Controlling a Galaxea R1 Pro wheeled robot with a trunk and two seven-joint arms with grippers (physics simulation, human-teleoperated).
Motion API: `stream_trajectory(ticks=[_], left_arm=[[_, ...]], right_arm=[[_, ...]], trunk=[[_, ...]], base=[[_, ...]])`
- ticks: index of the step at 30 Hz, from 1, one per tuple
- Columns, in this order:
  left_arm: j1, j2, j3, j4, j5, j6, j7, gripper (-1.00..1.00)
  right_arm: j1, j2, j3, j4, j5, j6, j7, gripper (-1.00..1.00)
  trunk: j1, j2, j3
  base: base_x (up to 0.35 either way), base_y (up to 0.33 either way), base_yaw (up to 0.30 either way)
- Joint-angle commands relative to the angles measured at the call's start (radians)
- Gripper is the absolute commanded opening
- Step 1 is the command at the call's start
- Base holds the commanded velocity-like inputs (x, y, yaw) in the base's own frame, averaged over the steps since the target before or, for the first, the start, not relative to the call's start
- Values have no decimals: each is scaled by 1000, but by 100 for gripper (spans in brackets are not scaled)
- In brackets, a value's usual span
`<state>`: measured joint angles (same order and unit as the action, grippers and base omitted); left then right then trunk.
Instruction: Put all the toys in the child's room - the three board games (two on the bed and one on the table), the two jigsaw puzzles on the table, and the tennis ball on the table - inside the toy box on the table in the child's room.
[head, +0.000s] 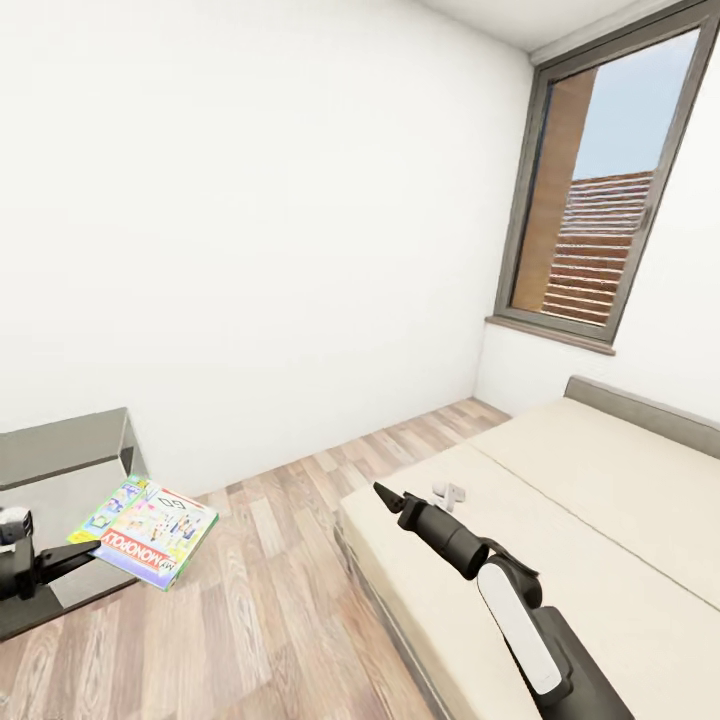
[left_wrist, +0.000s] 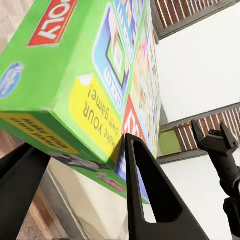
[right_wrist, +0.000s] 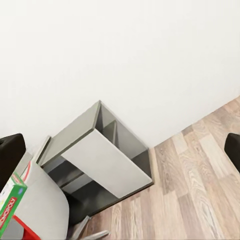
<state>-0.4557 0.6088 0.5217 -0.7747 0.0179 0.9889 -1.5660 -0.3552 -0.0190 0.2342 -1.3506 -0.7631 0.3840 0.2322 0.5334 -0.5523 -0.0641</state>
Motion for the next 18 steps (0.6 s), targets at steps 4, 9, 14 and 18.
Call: stream_trajectory(ticks=[4,9,14,18], left_arm=[[-1,0,2,1,1,10,-5,-100],[-1,-1,1,2,1,9,-5,-100],[-1,-1,0,2,1,8,-5,-100],[-2,-1,1,2,1,8,-5,-100]], right_arm=[[-1,0,-1,0,-7,5,-2,100],[-1,0,-1,1,-7,6,-2,100],[-1,1,-1,1,-7,6,-2,100],[-1,1,-1,1,-7,6,-2,100]], trunk=[[1,-2,-2],[1,-2,-2],[1,-2,-2],[1,-2,-2]], base=[[304,39,291],[274,154,291],[250,137,291],[213,41,291]])
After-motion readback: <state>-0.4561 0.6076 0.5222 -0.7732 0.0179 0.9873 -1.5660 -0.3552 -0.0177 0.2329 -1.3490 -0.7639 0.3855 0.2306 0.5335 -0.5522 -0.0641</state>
